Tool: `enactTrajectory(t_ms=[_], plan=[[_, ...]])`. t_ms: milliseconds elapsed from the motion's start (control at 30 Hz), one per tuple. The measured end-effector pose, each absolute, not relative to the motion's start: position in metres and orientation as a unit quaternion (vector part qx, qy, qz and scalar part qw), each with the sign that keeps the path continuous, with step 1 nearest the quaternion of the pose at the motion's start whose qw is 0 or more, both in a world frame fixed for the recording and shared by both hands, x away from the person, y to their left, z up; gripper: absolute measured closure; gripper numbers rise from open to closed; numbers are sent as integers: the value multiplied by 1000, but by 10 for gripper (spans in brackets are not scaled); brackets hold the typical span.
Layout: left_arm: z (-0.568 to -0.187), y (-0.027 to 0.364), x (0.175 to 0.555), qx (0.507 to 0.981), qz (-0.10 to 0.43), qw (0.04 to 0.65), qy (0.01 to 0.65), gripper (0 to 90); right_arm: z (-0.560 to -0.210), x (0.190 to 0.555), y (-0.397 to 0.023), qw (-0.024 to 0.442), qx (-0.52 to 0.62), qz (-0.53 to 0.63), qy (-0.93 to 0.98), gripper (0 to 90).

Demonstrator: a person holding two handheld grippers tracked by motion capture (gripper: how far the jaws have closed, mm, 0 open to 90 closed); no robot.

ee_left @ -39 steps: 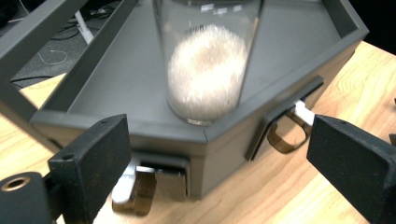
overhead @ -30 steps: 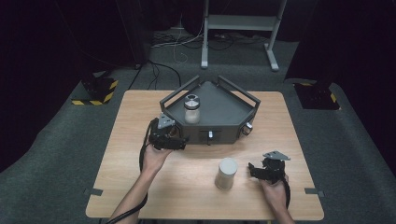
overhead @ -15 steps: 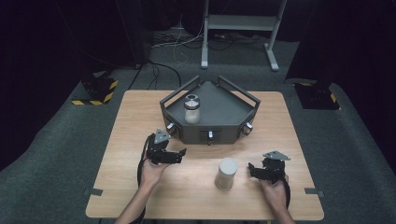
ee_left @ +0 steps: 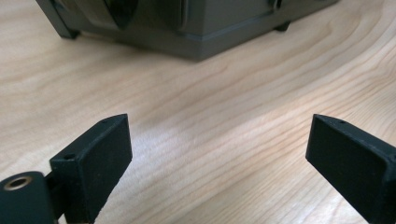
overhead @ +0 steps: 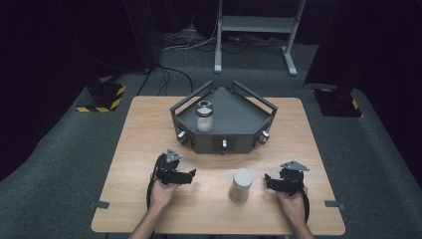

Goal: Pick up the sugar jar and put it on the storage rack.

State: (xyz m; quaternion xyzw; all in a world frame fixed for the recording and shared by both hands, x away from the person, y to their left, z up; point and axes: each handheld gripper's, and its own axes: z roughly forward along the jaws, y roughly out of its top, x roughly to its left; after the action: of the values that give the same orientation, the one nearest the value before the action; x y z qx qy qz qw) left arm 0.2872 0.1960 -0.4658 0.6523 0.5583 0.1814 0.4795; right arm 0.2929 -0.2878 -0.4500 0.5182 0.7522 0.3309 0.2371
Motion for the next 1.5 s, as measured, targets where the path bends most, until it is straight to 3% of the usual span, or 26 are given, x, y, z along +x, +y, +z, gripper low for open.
enactTrajectory(t_ms=[1500], plan=[[-490, 182, 285, 653, 207, 466, 559, 59, -450, 293, -288, 237, 518, 331, 752, 118]])
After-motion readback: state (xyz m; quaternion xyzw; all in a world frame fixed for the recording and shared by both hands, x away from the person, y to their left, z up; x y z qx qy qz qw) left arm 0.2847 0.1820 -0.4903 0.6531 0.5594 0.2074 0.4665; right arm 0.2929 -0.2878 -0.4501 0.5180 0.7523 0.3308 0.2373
